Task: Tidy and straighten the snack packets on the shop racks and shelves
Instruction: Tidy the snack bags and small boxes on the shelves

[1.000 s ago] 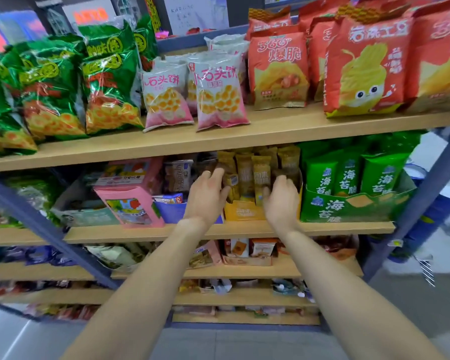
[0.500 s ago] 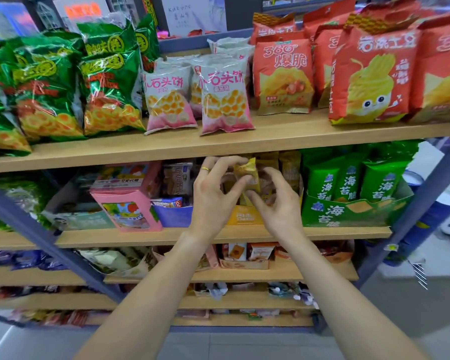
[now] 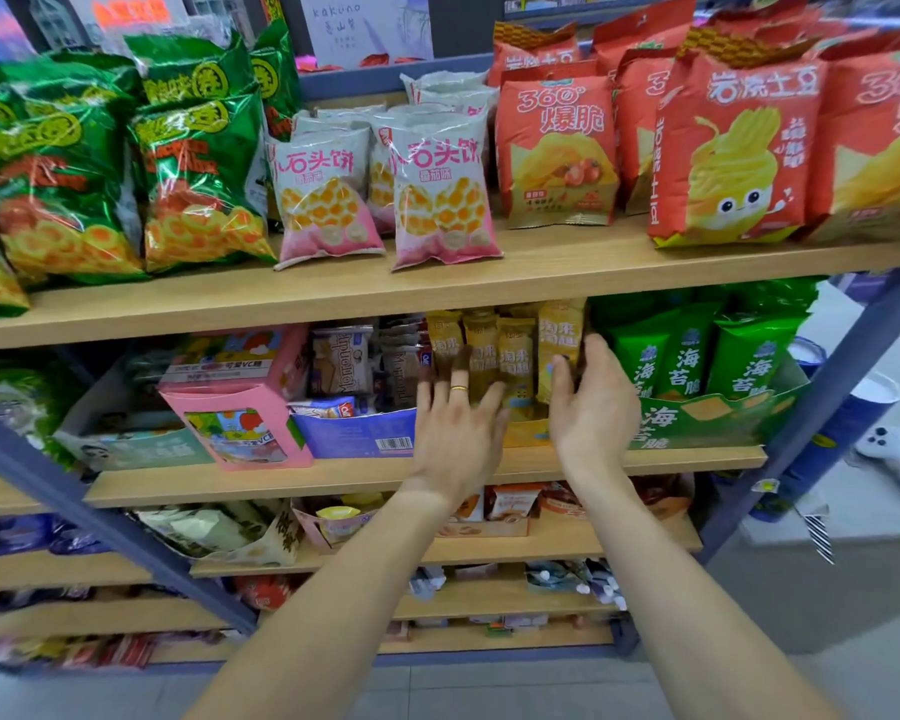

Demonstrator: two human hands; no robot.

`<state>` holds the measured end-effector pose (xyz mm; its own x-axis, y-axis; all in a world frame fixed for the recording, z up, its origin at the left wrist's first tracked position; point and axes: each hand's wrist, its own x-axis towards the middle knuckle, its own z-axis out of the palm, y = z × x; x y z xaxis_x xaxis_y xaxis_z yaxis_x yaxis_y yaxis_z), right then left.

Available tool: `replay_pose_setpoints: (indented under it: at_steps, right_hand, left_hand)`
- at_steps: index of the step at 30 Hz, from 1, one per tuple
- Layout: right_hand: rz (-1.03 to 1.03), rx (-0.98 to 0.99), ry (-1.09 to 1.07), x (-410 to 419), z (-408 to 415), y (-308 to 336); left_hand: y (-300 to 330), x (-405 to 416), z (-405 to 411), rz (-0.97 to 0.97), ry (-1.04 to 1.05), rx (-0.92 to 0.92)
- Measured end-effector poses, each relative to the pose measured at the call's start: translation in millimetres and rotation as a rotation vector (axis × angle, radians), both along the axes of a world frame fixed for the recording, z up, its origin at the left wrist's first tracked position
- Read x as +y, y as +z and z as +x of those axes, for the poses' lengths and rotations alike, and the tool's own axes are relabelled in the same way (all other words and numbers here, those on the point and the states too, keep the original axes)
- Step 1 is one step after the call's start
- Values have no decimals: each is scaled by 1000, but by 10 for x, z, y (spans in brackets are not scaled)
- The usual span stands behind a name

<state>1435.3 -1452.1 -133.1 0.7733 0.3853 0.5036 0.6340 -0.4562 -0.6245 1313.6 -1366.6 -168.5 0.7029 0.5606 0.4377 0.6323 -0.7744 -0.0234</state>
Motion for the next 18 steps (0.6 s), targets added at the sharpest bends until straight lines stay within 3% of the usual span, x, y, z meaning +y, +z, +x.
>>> replay_pose_setpoints:
  at_steps: [3,7,18]
  right_hand:
    - [-224,32,-3,43,-6,-161]
    - [-358,84,24,93,-10,-246]
    - [-386,226,-63,248,-51,-58]
  left_hand:
    - [-4,19,-34,-13,-32,38]
    - [-51,21,-87,25,-51,86]
    - [47,-12,-146,57,41,94]
